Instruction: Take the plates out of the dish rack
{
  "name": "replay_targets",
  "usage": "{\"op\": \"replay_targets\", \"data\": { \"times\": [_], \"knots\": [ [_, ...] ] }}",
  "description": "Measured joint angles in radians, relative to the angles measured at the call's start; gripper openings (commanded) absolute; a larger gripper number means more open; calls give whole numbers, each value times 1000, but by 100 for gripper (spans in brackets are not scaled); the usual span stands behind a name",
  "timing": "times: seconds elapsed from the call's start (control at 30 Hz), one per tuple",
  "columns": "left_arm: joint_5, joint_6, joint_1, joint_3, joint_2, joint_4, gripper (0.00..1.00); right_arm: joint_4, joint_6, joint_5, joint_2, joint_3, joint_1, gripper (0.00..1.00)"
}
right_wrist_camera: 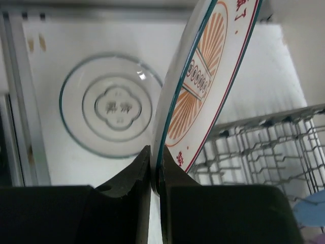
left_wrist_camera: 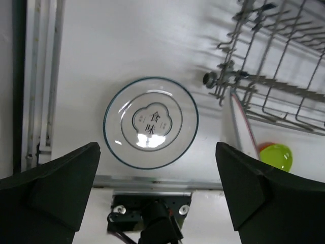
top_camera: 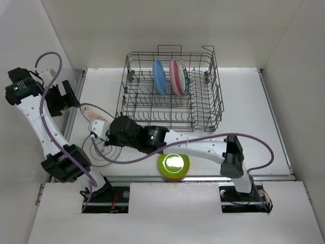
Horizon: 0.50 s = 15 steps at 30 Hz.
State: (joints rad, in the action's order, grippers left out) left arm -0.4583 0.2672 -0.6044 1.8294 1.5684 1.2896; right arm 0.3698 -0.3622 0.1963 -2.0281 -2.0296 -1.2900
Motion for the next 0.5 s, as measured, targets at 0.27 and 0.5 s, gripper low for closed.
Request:
{"op": "replay_targets", "data": {
  "times": [0.27,0.5],
  "knots": [
    [-154,-55,-11,150,-120,28,100,-23,-119,361,34,151,-68,0],
    [-394,-12,32,228,-22,45,100,-272,-381,786,48,365,-87,0]
  ]
}}
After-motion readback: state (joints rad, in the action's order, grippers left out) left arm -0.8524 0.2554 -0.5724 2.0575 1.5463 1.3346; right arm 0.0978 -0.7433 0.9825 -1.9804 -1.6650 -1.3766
